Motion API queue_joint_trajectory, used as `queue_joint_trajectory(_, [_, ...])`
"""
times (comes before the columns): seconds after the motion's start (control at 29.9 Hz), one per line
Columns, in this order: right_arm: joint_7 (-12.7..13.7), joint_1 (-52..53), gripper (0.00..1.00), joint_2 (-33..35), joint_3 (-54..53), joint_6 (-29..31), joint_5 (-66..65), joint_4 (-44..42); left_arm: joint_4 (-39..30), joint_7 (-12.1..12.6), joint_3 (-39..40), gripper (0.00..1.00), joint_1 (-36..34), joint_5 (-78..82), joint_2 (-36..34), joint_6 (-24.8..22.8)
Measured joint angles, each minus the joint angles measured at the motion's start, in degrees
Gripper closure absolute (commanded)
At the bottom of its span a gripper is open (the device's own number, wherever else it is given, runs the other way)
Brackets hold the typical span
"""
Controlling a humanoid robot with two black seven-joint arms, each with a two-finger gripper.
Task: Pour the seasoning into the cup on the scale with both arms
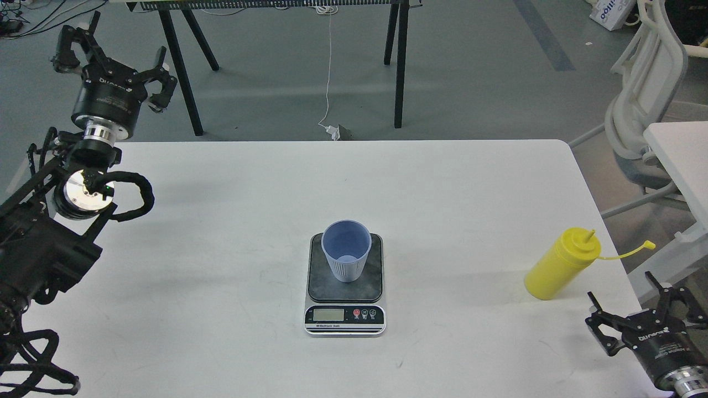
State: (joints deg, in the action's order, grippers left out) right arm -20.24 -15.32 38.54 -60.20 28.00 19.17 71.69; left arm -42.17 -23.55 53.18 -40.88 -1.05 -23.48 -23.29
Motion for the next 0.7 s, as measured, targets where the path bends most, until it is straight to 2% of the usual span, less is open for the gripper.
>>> queue_joint_trajectory(0.2, [0.14,11.20,0.01,3.28,-3.56,0.00,-0.28,-3.99,-0.02,0.00,-0.02,0.00,0.01,0.00,0.00,0.00])
queue_joint_trajectory(0.4, [0.48,27.37,0.01,3.12,-0.16,0.00,-0.99,-14.50,-0.03,0.00,-0.01,0.00,0.01,0.01,-0.10,-0.02])
queue_joint_trajectory(0.57, [0.85,39.83,0.01,-1.96,6.58,0.00,-1.05,-21.12,-0.02,0.00,0.04,0.00,0.12,0.00,-0.40,-0.08])
queue_joint_trajectory(0.7, [1.43,44.87,0.01,-7.29,8.12,0.00,-0.99,-25.23,-0.02,0.01,0.02,0.00,1.12,0.00,-0.40,-0.09])
